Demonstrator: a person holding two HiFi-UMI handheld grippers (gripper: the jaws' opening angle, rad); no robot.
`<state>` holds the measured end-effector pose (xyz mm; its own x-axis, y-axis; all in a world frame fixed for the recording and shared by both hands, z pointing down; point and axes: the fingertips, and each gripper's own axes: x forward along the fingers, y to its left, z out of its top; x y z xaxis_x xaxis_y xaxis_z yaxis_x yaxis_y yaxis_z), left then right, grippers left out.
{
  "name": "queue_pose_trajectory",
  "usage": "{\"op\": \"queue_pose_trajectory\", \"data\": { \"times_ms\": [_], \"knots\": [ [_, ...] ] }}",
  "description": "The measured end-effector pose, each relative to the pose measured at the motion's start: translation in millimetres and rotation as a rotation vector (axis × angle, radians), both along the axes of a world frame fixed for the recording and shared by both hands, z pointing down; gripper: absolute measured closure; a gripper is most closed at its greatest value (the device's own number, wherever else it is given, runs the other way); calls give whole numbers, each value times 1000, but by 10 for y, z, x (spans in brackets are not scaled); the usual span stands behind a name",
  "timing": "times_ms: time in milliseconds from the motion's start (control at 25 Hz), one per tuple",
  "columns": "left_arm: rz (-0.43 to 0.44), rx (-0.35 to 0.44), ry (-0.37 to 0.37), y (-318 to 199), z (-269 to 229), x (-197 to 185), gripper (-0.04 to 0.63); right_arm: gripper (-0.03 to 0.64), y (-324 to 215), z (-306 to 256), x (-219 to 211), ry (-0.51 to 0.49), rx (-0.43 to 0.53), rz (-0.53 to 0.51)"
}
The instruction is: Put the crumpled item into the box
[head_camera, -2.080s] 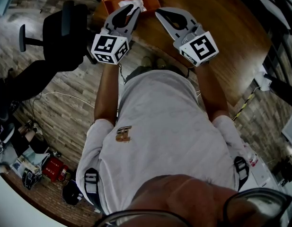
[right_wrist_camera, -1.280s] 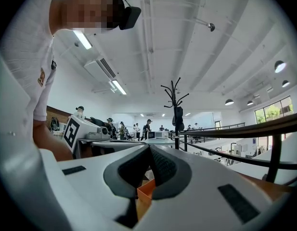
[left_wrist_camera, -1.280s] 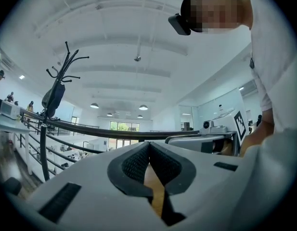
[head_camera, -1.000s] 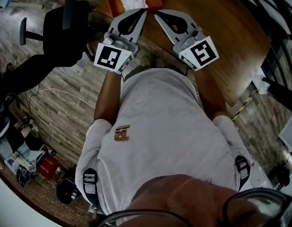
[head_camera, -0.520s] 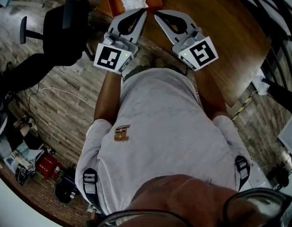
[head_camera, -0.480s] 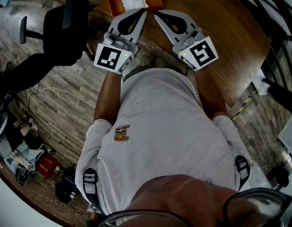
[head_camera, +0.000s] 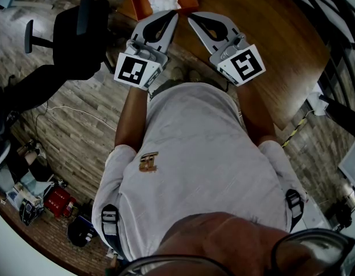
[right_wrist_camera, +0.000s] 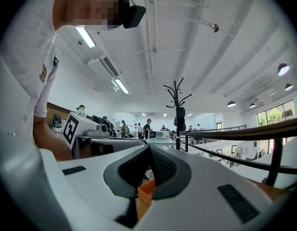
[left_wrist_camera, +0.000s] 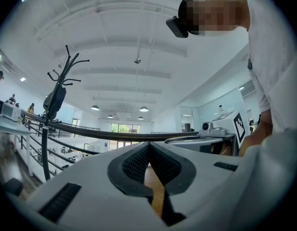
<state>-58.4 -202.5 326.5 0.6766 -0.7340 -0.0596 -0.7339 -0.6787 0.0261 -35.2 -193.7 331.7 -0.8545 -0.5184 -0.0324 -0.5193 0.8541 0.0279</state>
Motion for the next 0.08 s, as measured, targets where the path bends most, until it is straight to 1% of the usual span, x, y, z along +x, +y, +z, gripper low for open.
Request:
{"op": "queue_pose_trajectory", "data": {
  "times_ms": [80],
  "knots": [
    [0, -1, 1, -1, -3, -8, 575, 584, -7, -17, -7, -6, 5, 2]
  ]
}}
